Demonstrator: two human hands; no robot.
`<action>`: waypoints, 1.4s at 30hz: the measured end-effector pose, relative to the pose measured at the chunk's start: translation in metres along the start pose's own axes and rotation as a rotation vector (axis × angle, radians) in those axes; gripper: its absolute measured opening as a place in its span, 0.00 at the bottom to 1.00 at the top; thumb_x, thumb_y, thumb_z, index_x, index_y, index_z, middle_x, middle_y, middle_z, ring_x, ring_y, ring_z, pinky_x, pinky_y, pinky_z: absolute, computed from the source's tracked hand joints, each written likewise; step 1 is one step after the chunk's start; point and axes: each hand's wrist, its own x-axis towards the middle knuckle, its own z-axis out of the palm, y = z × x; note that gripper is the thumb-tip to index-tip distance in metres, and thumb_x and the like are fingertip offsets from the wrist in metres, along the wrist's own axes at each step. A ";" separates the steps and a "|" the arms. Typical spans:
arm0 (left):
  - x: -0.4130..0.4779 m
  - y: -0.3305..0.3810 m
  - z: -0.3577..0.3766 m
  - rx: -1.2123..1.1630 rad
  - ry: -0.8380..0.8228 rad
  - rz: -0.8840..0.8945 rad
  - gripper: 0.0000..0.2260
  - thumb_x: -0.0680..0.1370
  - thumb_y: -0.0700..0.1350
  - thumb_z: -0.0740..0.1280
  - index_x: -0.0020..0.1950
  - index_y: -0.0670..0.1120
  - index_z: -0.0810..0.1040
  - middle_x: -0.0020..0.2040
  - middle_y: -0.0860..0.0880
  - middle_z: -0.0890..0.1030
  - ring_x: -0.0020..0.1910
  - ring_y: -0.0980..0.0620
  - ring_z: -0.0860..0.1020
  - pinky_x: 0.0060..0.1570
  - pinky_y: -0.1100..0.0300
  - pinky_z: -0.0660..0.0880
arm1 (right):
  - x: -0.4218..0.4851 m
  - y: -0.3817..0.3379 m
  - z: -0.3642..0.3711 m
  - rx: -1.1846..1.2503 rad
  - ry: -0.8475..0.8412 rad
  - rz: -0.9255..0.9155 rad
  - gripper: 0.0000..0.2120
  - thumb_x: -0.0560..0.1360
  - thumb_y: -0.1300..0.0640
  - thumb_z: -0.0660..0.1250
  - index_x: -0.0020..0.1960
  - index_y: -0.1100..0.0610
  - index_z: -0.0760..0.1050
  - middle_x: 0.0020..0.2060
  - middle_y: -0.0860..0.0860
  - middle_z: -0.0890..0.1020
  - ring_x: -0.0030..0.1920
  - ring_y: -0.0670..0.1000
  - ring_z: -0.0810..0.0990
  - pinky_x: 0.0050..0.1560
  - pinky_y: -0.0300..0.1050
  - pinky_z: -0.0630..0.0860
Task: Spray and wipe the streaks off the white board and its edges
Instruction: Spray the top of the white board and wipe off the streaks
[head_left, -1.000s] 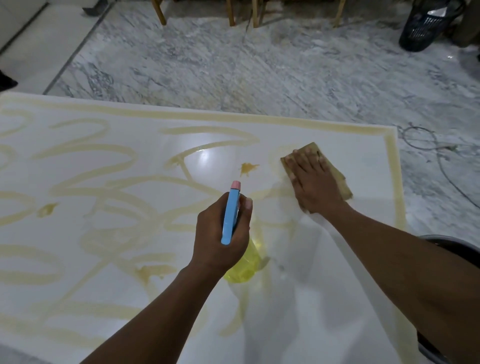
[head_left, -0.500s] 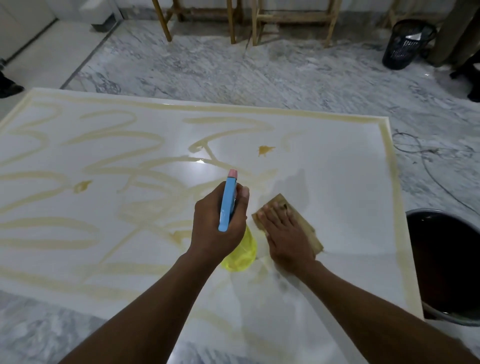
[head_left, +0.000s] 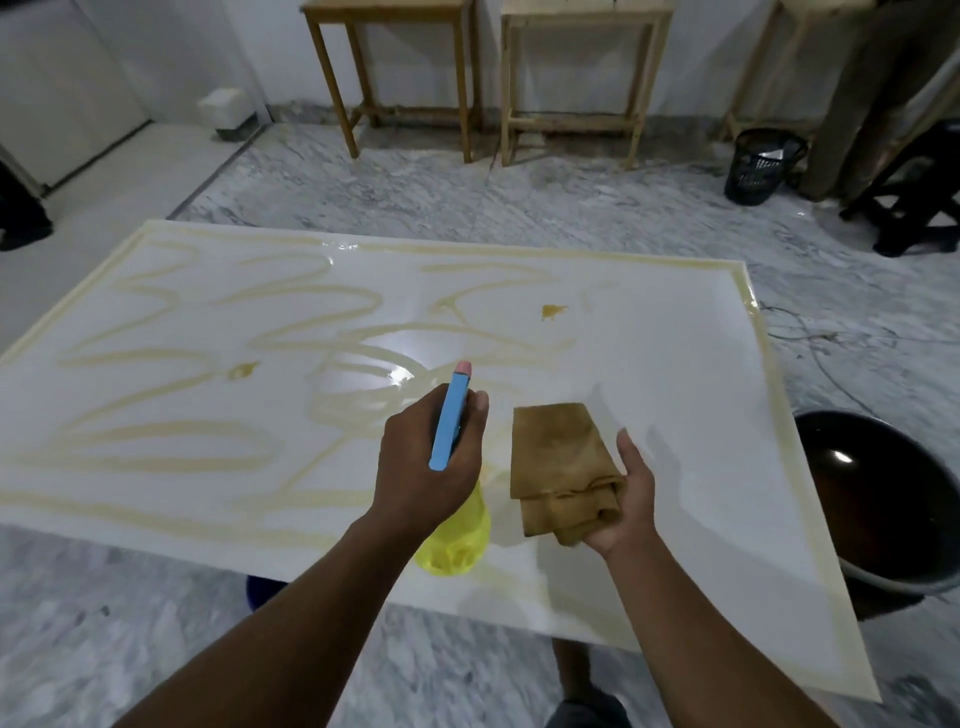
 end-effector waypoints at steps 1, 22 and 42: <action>0.004 0.001 0.000 -0.011 0.000 0.005 0.19 0.81 0.59 0.65 0.45 0.43 0.79 0.39 0.46 0.80 0.32 0.37 0.82 0.37 0.38 0.80 | -0.004 0.003 0.002 0.015 -0.007 0.012 0.34 0.75 0.33 0.62 0.66 0.60 0.76 0.50 0.59 0.82 0.43 0.58 0.83 0.41 0.50 0.81; 0.202 -0.015 0.115 -0.040 0.016 -0.094 0.10 0.83 0.51 0.68 0.44 0.49 0.78 0.36 0.43 0.81 0.34 0.39 0.82 0.38 0.40 0.78 | 0.282 -0.301 0.061 -2.062 -0.031 -0.527 0.18 0.81 0.49 0.49 0.57 0.42 0.78 0.56 0.55 0.81 0.56 0.60 0.79 0.60 0.67 0.72; 0.175 -0.039 0.080 -0.013 0.040 -0.128 0.13 0.82 0.52 0.66 0.46 0.43 0.79 0.38 0.41 0.83 0.32 0.40 0.83 0.38 0.41 0.79 | 0.224 -0.145 0.006 -2.272 -0.174 -0.691 0.31 0.75 0.50 0.43 0.77 0.45 0.61 0.77 0.42 0.59 0.80 0.47 0.49 0.78 0.49 0.40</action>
